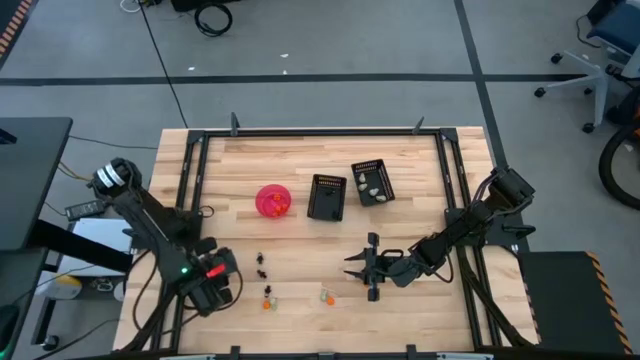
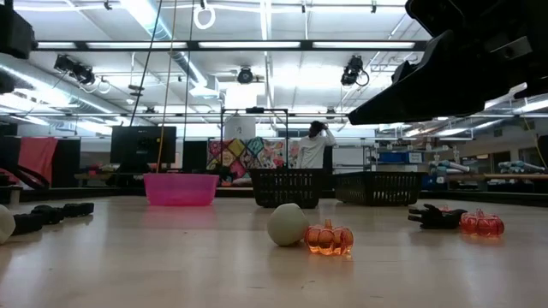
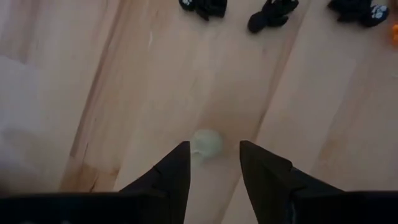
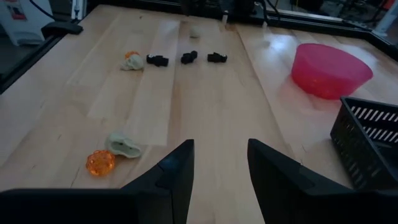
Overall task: Sort Halloween decoration
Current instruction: Put the white skull toy into the right black bin
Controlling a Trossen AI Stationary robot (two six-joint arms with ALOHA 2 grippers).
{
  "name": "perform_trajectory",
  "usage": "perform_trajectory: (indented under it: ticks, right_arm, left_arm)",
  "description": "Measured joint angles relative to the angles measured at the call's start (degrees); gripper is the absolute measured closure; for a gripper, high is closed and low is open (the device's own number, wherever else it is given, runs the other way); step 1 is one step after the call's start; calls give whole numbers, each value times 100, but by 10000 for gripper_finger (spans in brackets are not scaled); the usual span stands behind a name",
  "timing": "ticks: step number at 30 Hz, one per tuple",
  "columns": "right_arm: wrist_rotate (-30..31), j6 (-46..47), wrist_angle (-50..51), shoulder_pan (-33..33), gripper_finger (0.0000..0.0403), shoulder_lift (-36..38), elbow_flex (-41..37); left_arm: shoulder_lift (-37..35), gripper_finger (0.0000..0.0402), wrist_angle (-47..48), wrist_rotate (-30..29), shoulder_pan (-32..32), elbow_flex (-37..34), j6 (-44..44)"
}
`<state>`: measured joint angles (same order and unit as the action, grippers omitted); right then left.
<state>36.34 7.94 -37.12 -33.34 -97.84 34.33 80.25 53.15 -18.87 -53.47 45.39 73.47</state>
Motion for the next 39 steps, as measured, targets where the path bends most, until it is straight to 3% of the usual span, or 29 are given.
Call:
perform_trajectory:
  ticks: [12,30,39]
  right_arm:
    - [-61,92,-2,0,249,2,2]
    - [-153,92,-4,0,249,2,2]
    - [-210,151,-8,0,249,2,2]
  left_arm:
    - [973,206,150,-113,-38,-4,-46]
    - [1023,207,283,-389,-51,-12,553]
    - [992,208,-302,-303,-53,-553,1277]
